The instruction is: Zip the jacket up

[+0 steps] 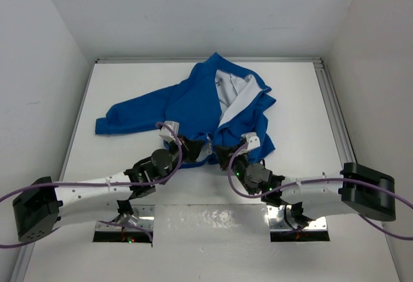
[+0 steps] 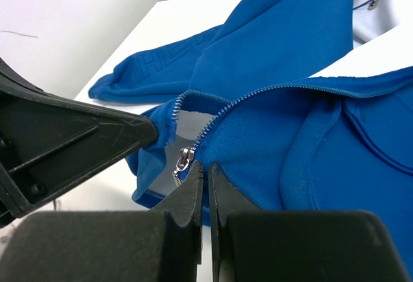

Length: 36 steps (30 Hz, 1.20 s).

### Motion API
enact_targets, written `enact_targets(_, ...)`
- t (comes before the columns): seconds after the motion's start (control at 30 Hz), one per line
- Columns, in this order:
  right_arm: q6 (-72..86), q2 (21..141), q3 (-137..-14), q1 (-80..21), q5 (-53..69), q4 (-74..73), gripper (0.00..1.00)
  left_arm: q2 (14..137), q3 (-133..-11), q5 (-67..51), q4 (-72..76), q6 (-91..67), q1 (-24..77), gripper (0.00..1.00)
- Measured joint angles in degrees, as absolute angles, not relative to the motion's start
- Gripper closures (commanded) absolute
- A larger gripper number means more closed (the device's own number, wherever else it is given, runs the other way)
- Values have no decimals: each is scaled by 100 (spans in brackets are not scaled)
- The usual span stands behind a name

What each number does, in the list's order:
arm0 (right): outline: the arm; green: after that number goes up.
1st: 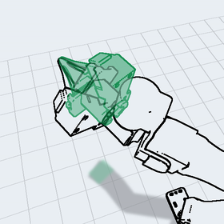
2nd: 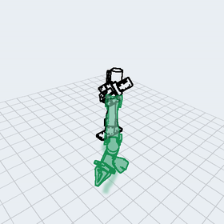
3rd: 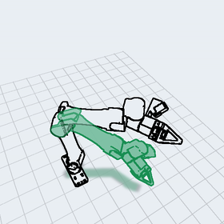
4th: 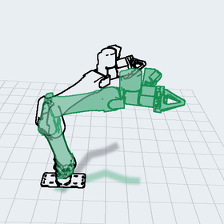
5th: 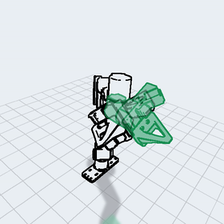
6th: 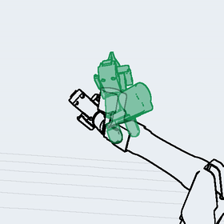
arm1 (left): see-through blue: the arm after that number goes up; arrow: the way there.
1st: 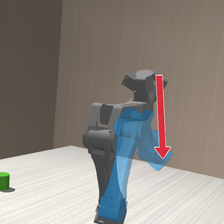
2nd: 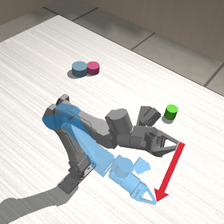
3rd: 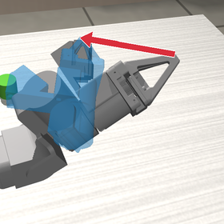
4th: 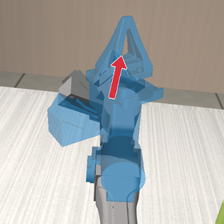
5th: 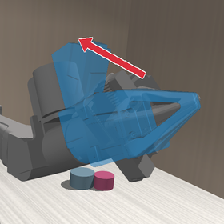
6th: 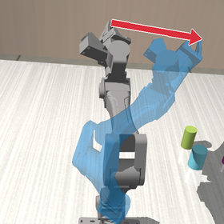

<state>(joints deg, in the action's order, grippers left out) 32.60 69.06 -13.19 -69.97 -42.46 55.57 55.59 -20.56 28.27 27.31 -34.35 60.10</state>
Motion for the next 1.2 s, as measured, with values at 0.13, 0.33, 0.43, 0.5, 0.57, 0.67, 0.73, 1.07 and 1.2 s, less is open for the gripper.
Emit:
enact_targets(0.13,3120,6969,-1428,-7087,-4392,5500,100,5623,-2056,2880,2768,-3389,6051,100)
enact_targets(0.33,2998,7032,-1450,-7164,-4512,5474,100,5640,-2056,2928,2808,-3341,6053,100)
enact_targets(0.43,2987,7032,-1450,-7183,-4552,5474,100,5655,-2056,2943,2808,-3330,6073,100)
enact_targets(0.5,2974,7032,-1450,-7190,-4589,5476,100,5664,-2056,2945,2810,-3323,6075,100)
enact_targets(0.57,2967,7032,-1450,-7207,-4606,5476,100,5669,-2056,2945,2810,-3321,6077,100)
enact_targets(0.67,2915,7032,-1450,-7253,-4648,5478,100,5697,-2056,2945,2814,-3321,6077,100)
enact_targets(0.73,2877,7032,-1450,-7258,-4652,5478,100,5714,-2056,2945,2812,-3321,6080,100)
enact_targets(1.07,2823,7048,-1450,-7264,-4652,5483,100,5754,-2056,2961,2823,-3323,6119,100)
enact_targets(1.2,2821,7085,-1450,-7264,-4652,5483,100,5763,-2056,2965,2834,-3323,6121,100)
